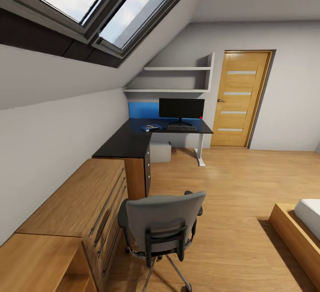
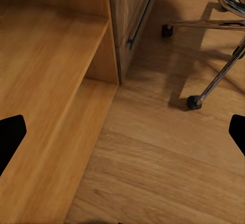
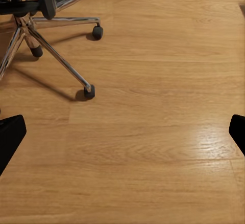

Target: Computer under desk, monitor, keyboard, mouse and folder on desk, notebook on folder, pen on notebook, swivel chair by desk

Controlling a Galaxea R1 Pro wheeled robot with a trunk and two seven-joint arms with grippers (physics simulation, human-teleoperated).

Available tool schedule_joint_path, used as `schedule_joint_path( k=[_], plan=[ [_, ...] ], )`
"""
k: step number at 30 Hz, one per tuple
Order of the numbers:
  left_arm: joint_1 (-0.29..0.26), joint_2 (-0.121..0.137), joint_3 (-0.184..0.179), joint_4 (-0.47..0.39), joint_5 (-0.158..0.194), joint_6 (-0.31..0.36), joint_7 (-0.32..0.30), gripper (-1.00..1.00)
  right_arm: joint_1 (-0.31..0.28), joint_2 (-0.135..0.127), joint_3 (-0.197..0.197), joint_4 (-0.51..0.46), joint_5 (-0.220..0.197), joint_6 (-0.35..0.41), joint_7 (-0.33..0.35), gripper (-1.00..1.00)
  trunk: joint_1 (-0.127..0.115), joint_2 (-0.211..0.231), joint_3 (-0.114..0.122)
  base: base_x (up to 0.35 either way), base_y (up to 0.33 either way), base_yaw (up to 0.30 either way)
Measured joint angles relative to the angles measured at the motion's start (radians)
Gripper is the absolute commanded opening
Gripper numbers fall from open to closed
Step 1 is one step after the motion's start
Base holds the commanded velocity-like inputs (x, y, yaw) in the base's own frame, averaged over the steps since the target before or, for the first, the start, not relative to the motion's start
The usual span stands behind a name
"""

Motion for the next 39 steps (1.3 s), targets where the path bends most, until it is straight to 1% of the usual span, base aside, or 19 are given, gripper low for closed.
schedule_joint_path(
  k=[12,21,28,35,36,37,39],
  plan=[
    [0.0,0.0,0.0,0.0,0.001,0.0,0.001,1.0,0.0,-0.001,0.001,0.0,0.0,0.031,0.0,1.0,0.0,0.0,0.0,0.0,0.0,0.0],
    [0.0,0.0,0.0,0.0,0.001,0.0,0.001,1.0,0.0,-0.007,0.004,0.0,0.003,0.027,0.001,1.0,0.034,-0.063,-0.028,0.0,0.0,0.0],
    [0.0,0.0,0.0,0.0,0.001,0.0,0.002,1.0,0.0,-0.008,0.004,0.0,0.014,0.028,0.002,1.0,0.061,-0.112,-0.05,0.0,0.0,0.0],
    [0.0,0.0,0.001,0.0,0.001,0.0,0.002,1.0,0.0,-0.008,0.005,0.0,0.015,0.027,0.002,1.0,0.088,-0.161,-0.072,0.0,0.0,0.0],
    [0.0,-0.001,0.0,0.0,0.001,0.0,0.002,1.0,0.0,-0.008,0.006,0.0,0.016,0.027,0.002,1.0,0.092,-0.168,-0.075,0.0,0.0,0.0],
    [0.0,-0.009,-0.001,0.0,0.0,0.0,0.003,1.0,0.0,-0.008,0.006,0.0,0.019,0.026,0.002,1.0,0.096,-0.175,-0.078,0.0,0.0,0.0],
    [0.0,-0.012,0.0,0.0,0.001,0.0,0.002,1.0,0.0,-0.008,0.006,0.0,0.019,0.026,0.002,1.0,0.103,-0.189,-0.085,0.0,0.0,0.0]
  ],
)
